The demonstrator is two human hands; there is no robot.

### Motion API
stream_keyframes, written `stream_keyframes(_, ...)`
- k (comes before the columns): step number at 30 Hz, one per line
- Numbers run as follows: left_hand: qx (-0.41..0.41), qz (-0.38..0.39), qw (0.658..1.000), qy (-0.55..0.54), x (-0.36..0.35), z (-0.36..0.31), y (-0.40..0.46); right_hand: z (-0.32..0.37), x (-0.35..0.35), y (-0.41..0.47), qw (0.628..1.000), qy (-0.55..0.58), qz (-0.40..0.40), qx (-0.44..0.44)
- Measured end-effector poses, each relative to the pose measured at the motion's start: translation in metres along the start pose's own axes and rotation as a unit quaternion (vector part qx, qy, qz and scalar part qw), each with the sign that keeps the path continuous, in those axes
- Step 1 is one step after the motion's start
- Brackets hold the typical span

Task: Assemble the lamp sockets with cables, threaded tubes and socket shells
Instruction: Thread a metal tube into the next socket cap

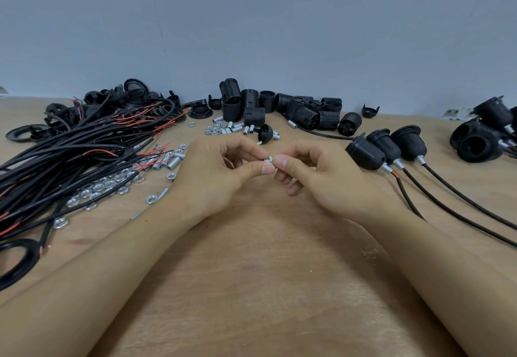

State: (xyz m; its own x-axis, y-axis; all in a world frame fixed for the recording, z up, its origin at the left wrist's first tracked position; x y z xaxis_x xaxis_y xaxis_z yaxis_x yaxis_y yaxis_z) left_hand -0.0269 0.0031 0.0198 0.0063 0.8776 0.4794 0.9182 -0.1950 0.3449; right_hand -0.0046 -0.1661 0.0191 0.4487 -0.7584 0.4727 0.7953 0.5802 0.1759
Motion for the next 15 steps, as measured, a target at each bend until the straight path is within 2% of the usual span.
stream_keyframes(4, -0.004, -0.001, 1.0, 0.001, 0.0, -0.002, -0.001, -0.002, 0.0, 0.0, 1.0, 0.001, 0.012, -0.015)
stream_keyframes(10, -0.033, 0.008, 0.999, 0.036, 0.0, -0.01, -0.006, -0.006, -0.005, 0.001, 0.99, 0.113, 0.056, -0.07)
stream_keyframes(15, -0.044, 0.006, 0.998, 0.038, 0.0, -0.007, -0.006, -0.004, -0.009, 0.001, 0.987, 0.125, 0.063, -0.082)
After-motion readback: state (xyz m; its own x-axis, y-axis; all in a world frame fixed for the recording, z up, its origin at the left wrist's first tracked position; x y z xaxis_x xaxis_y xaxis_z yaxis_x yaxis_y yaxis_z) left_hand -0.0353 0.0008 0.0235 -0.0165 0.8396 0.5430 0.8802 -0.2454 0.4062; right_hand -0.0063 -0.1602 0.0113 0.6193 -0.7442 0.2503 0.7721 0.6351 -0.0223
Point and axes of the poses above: each hand's wrist, its own y-axis towards the middle knuckle, its own x-axis out of the back of the hand, z = x × y, the point moved 4 cm from there along y, towards the middle knuckle, and after that the axes turned 12 degrees about z, right-handed, at the moved point
